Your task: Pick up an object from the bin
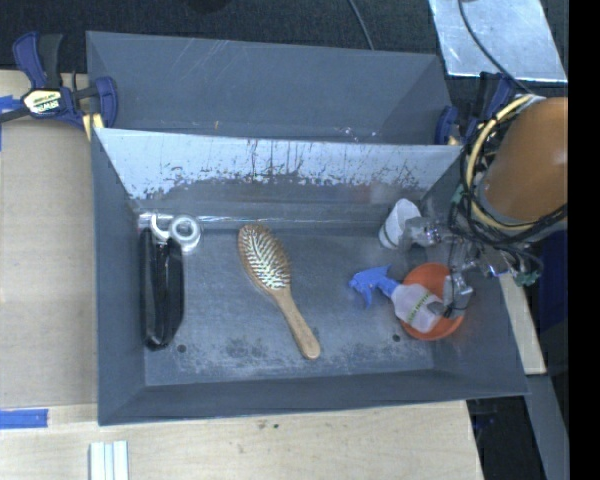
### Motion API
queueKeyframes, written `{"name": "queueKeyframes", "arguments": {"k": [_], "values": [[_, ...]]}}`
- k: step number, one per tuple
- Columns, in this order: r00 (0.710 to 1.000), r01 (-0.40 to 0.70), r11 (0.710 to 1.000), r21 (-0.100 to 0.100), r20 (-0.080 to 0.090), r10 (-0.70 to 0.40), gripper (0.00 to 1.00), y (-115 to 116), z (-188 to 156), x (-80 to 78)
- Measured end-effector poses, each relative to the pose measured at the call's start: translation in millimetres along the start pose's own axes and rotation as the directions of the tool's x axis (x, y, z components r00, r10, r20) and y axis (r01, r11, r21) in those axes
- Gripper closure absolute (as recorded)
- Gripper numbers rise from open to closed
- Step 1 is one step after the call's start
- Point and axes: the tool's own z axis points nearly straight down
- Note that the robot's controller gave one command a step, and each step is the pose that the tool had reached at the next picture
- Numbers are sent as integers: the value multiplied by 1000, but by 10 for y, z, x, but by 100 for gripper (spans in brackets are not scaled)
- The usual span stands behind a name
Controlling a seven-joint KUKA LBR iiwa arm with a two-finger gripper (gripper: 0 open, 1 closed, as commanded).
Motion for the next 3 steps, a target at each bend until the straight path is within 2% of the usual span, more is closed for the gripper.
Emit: {"name": "queueKeyframes", "arguments": {"k": [1,2,3], "values": [[980,199,980,4,5,-199,0,-221,247,-247],[1000,-28,1000,1,2,28,0,-127,18,-52],[990,138,990,3,6,-138,0,-296,464,-199]]}}
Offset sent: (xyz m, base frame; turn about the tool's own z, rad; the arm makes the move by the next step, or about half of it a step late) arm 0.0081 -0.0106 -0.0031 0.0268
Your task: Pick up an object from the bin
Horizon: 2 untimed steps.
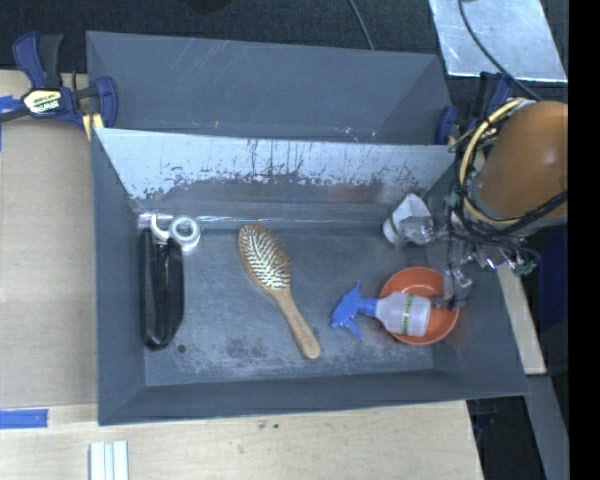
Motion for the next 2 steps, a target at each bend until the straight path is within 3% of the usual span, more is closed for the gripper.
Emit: {"name": "queueKeyframes", "arguments": {"k": [1,2], "values": [[989,-147,989,2,3,147,0,236,-566,145],[1000,5,1000,-5,-6,-5,0,126,39,18]]}}
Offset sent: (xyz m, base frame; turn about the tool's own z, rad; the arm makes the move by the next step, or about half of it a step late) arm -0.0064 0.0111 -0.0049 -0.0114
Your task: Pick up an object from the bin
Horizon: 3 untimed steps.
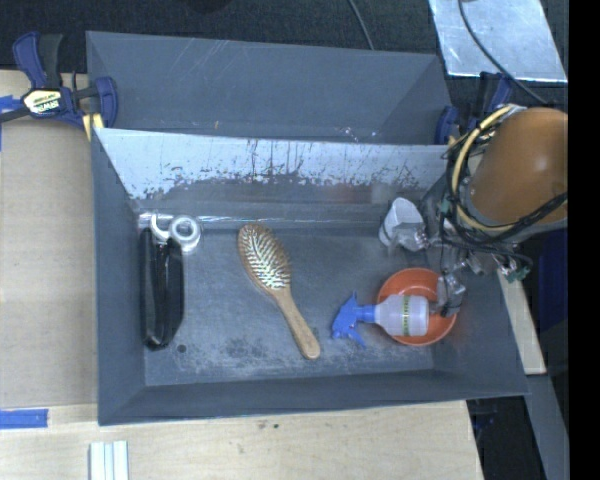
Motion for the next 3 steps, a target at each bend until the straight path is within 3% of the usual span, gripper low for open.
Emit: {"name": "queueKeyframes", "arguments": {"k": [1,2,3], "values": [[986,-167,986,7,13,167,0,-56,-238,216],[1000,-6,1000,-1,5,6,0,-71,50,102],[994,-111,994,8,15,111,0,-12,-117,161]]}}
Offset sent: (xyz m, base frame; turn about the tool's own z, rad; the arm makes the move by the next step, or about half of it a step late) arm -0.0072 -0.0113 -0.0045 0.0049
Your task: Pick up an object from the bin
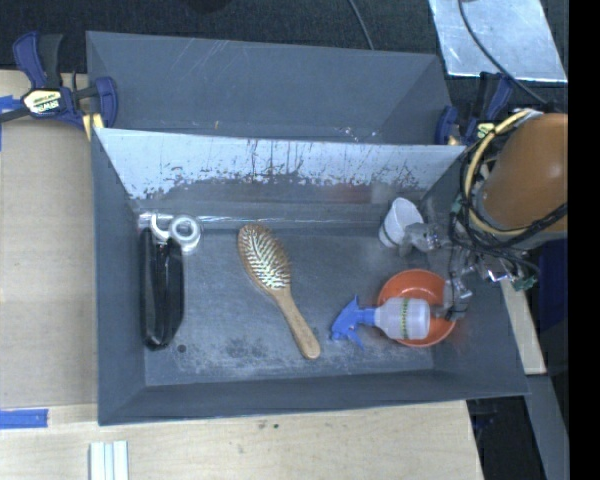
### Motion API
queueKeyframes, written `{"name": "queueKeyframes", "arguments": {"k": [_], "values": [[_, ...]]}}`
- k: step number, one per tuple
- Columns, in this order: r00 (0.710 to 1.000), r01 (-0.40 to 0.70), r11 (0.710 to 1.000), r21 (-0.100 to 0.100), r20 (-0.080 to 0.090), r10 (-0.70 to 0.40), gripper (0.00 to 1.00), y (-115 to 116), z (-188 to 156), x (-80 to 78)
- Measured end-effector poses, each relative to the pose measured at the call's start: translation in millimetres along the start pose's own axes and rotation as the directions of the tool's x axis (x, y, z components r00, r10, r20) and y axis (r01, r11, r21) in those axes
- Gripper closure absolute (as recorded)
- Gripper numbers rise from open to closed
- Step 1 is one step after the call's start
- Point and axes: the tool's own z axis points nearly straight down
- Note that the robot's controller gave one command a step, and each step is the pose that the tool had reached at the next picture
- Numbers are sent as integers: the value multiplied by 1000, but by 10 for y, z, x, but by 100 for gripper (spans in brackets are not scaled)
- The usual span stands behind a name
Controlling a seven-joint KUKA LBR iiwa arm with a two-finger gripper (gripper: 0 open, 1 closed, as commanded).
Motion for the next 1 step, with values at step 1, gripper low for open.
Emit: {"name": "queueKeyframes", "arguments": {"k": [1], "values": [[994,107,994,-10,-7,-107,100,70,94,-1]]}}
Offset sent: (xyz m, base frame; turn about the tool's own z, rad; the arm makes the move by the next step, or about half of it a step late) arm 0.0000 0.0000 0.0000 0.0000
